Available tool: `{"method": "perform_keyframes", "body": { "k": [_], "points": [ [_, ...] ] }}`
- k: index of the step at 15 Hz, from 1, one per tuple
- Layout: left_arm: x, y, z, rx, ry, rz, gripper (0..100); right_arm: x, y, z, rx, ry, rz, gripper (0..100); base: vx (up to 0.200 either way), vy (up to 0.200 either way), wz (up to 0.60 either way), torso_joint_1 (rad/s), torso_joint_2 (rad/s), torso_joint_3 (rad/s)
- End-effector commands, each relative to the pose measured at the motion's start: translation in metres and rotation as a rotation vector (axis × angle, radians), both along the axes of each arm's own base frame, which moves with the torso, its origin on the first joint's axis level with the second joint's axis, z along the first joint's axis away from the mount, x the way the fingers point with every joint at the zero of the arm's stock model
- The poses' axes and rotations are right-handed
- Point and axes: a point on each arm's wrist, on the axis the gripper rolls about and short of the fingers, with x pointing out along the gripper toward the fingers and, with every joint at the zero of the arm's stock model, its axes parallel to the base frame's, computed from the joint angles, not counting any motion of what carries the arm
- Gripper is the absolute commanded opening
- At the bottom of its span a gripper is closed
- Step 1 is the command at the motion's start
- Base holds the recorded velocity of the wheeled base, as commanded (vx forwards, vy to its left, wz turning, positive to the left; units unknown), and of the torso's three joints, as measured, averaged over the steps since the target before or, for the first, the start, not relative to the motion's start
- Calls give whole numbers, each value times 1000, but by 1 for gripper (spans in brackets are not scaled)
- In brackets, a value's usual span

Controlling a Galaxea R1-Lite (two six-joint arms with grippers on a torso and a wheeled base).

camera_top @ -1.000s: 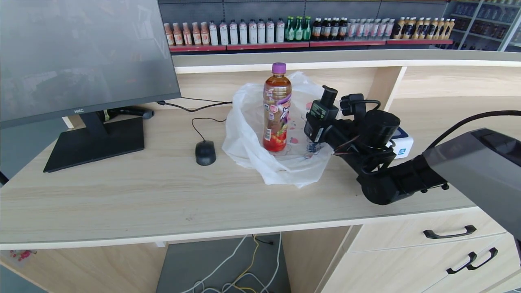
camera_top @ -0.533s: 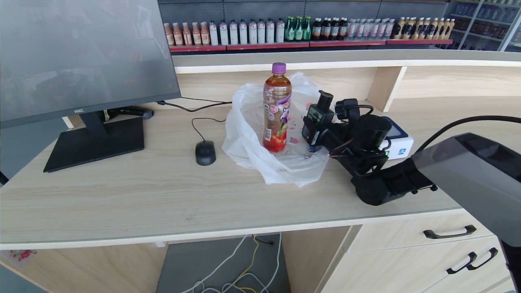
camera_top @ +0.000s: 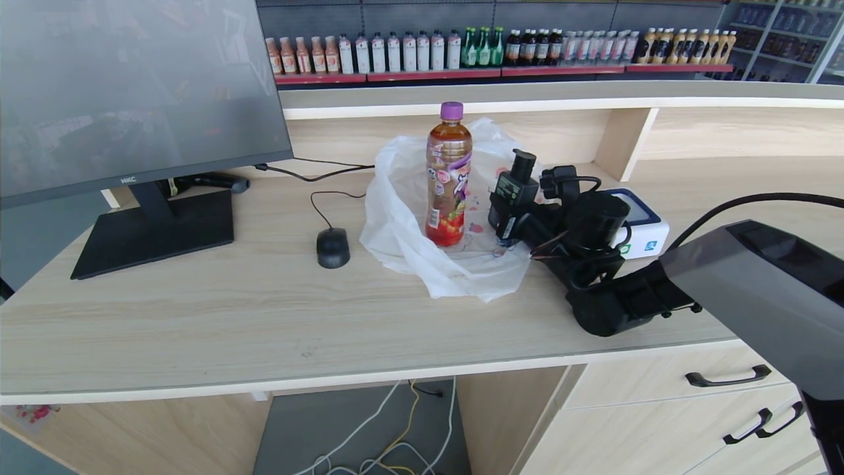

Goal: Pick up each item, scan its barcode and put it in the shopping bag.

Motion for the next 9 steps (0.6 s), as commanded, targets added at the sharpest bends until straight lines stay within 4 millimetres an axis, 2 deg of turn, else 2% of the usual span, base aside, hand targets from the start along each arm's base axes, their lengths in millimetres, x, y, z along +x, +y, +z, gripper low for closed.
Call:
{"method": "perform_keyframes", "body": {
  "k": [1,9],
  "points": [
    [0,0,0,0,0,-1,100,1,1,-5,-5,14,2,0,0,0,0,0,0,0],
    [0,0,0,0,0,-1,100,1,2,-6,-5,14,2,0,0,0,0,0,0,0]
  ]
}}
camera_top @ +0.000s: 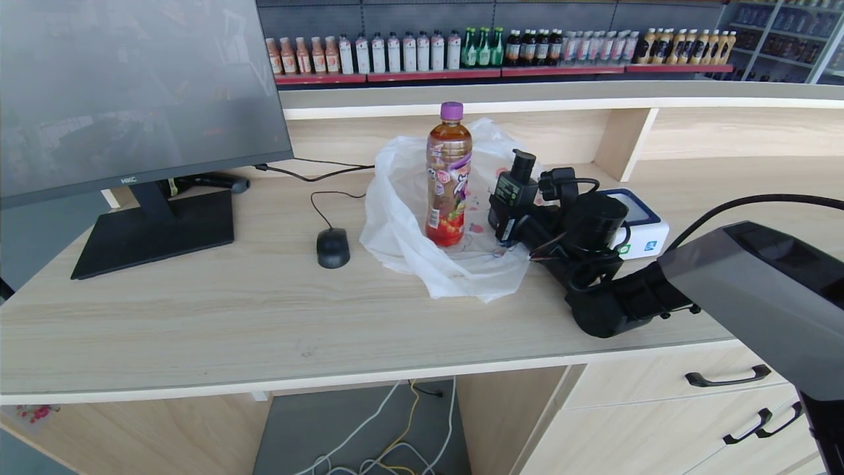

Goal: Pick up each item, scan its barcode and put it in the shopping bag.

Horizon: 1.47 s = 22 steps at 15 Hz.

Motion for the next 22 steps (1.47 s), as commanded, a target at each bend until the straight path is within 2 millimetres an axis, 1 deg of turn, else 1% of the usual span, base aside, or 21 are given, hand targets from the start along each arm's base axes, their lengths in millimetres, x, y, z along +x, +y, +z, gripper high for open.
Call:
{"method": "perform_keyframes", "body": {
  "k": [1,4,5,8,13,15,17,19,20,21,22],
  "points": [
    [0,0,0,0,0,1,100,1,0,-2,-1,4,1,0,0,0,0,0,0,0],
    [0,0,0,0,0,1,100,1,0,-2,-1,4,1,0,0,0,0,0,0,0],
    [0,0,0,0,0,-1,100,0,0,-1,0,1,2,100,0,0,0,0,0,0],
    [0,0,0,0,0,1,100,0,0,1,2,-5,1,100,0,0,0,0,0,0],
    [0,0,0,0,0,-1,100,-3,-1,11,16,-32,1,100,0,0,0,0,0,0],
    [0,0,0,0,0,1,100,-5,-2,15,26,-60,1,100,0,0,0,0,0,0],
    [0,0,0,0,0,-1,100,-12,-4,21,31,-74,1,100,0,0,0,0,0,0],
    [0,0,0,0,0,1,100,-22,-8,31,33,-80,1,100,0,0,0,0,0,0],
    [0,0,0,0,0,-1,100,-28,-10,40,37,-90,3,100,0,0,0,0,0,0],
    [0,0,0,0,0,-1,100,-30,-11,44,39,-96,3,100,0,0,0,0,0,0],
    [0,0,0,0,0,1,100,-36,-12,56,46,-119,6,100,0,0,0,0,0,0]
  ]
}}
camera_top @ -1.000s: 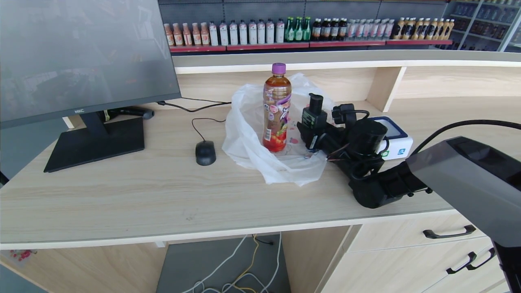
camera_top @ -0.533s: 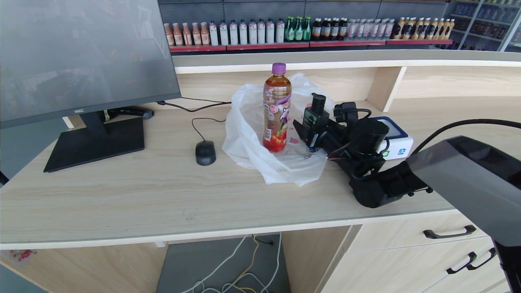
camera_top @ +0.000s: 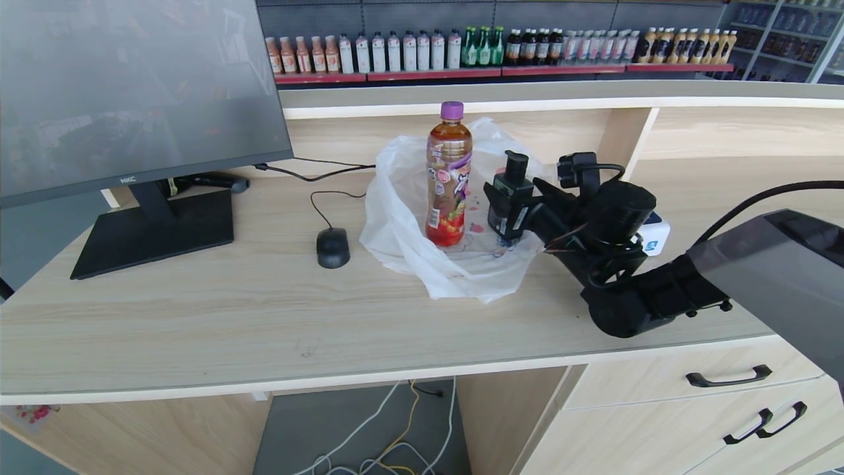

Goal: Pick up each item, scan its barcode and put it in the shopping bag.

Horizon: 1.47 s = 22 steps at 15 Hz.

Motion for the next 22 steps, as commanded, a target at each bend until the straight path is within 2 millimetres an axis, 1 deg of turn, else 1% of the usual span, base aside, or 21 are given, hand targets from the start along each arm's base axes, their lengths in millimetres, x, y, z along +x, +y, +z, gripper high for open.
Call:
{"method": "perform_keyframes", "body": {
  "k": [1,2,4,7,8,9,11,13,14,15,16,19,20,22],
  "points": [
    [0,0,0,0,0,1,100,-19,-3,33,22,-61,10,100,0,0,0,0,0,0],
    [0,0,0,0,0,-1,100,-26,-3,39,25,-67,16,100,0,0,0,0,0,0],
    [0,0,0,0,0,-1,100,-49,-7,53,26,-73,26,100,0,0,0,0,0,0],
    [0,0,0,0,0,1,100,-88,-12,80,41,-108,55,100,0,0,0,0,0,0],
    [0,0,0,0,0,1,100,-97,-13,84,43,-113,61,100,0,0,0,0,0,0],
    [0,0,0,0,0,-1,100,-113,-19,90,45,-120,67,100,0,0,0,0,0,0],
    [0,0,0,0,0,-1,100,-140,-27,94,40,-119,82,100,0,0,0,0,0,0],
    [0,0,0,0,0,-1,100,-173,-41,91,1,-115,94,100,0,0,0,0,0,0],
    [0,0,0,0,0,1,100,-191,-49,86,-16,-106,103,100,0,0,0,0,0,0],
    [0,0,0,0,0,1,100,-204,-55,82,-23,-95,107,100,0,0,0,0,0,0],
    [0,0,0,0,0,1,100,-224,-62,72,-33,-69,119,100,0,0,0,0,0,0],
    [0,0,0,0,0,-1,100,-268,-81,45,-57,-9,130,100,0,0,0,0,0,0],
    [0,0,0,0,0,1,100,-273,-84,41,-60,-2,132,100,0,0,0,0,0,0],
    [0,0,0,0,0,1,100,-299,-95,19,-76,44,145,100,0,0,0,0,0,0]
  ]
}}
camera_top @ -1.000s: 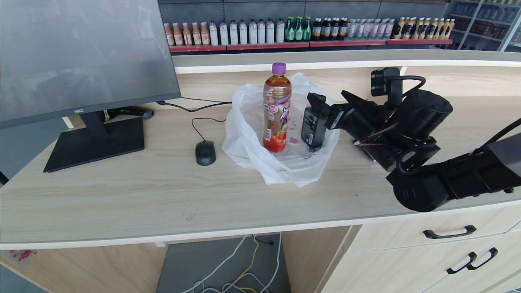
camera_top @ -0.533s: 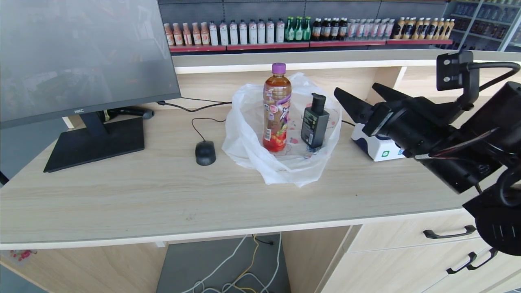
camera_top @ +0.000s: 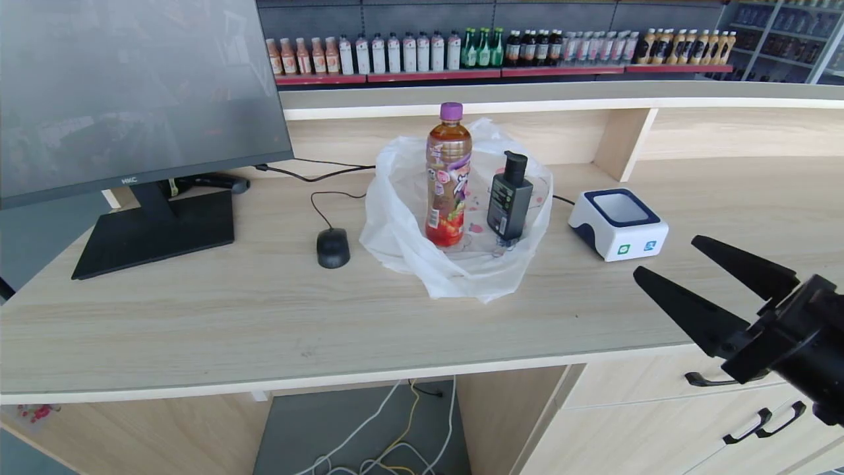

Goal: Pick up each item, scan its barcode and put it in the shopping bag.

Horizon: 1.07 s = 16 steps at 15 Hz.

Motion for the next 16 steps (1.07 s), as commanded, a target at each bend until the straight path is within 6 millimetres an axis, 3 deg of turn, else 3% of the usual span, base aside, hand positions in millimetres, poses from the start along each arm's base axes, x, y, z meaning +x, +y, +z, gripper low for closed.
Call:
{"method": "perform_keyframes", "body": {
  "k": [1,2,6,10,16],
  "points": [
    [0,0,0,0,0,1,100,-35,-16,-17,-2,6,15,100,0,0,0,0,0,0],
    [0,0,0,0,0,-1,100,-44,-20,-26,-13,27,17,100,0,0,0,0,0,0],
    [0,0,0,0,0,-1,100,-70,-33,-33,-30,54,25,100,0,0,0,0,0,0],
    [0,0,0,0,0,1,100,-120,-58,-65,-108,153,52,100,0,0,0,0,0,0],
    [0,0,0,0,0,-1,100,-145,-73,-97,-214,198,46,100,0,0,0,0,0,0]
  ]
}}
